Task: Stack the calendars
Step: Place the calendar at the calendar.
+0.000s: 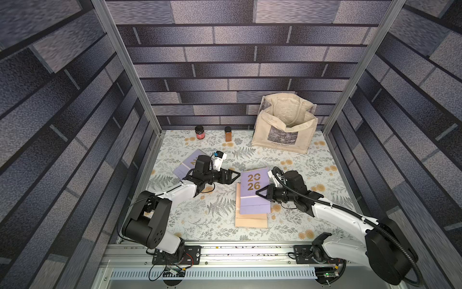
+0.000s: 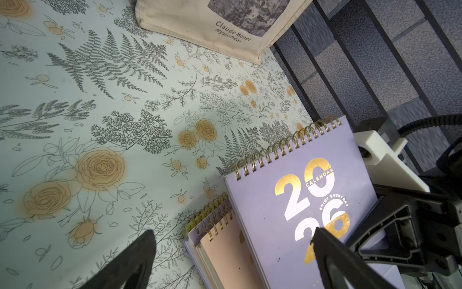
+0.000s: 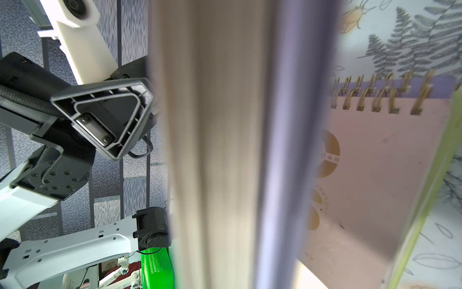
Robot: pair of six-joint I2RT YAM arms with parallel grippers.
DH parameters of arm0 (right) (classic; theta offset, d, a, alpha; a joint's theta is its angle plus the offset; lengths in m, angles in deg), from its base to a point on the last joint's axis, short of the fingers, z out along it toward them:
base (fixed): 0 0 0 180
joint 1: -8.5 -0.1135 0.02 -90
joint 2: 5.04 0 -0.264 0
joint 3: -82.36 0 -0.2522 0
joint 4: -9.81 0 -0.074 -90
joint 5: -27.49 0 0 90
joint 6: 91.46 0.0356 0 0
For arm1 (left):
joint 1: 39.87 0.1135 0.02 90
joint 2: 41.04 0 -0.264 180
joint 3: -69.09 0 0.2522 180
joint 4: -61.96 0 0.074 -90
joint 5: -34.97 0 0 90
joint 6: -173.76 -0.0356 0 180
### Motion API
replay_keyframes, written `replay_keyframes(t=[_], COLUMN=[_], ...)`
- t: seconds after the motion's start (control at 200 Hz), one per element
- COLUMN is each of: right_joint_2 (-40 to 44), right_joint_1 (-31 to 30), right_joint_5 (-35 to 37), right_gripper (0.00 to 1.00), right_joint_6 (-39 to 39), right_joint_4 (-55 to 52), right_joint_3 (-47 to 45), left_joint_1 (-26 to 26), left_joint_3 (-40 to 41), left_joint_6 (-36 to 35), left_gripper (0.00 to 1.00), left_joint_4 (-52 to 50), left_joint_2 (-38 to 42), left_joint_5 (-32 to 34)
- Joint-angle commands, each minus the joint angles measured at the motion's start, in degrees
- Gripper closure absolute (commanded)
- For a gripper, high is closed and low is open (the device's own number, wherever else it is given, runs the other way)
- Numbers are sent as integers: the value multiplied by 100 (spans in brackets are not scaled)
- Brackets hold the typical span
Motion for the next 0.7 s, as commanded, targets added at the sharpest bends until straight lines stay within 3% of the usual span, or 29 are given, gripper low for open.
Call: replay_keyframes(t=[0.0, 0.311, 0.696], right_joint_2=[520, 1262, 1090], right_joint_1=[-128, -253, -290], right_joint_5=[-10, -380, -711], right_gripper=[100, 100, 100], right_joint_6=[510, 1119, 1190], right_joint_4=[775, 1541, 1853], right_joint_3=[-487, -1776, -2118], left_joint_1=[-170, -451, -601], left_joint_3=[463, 1644, 2136], left_joint_6=[170, 340, 506], left_gripper=[0, 0, 0], left_joint_4=[477, 1189, 1708], left_joint_2=[425, 1148, 1143], left_joint_5=[119, 291, 203])
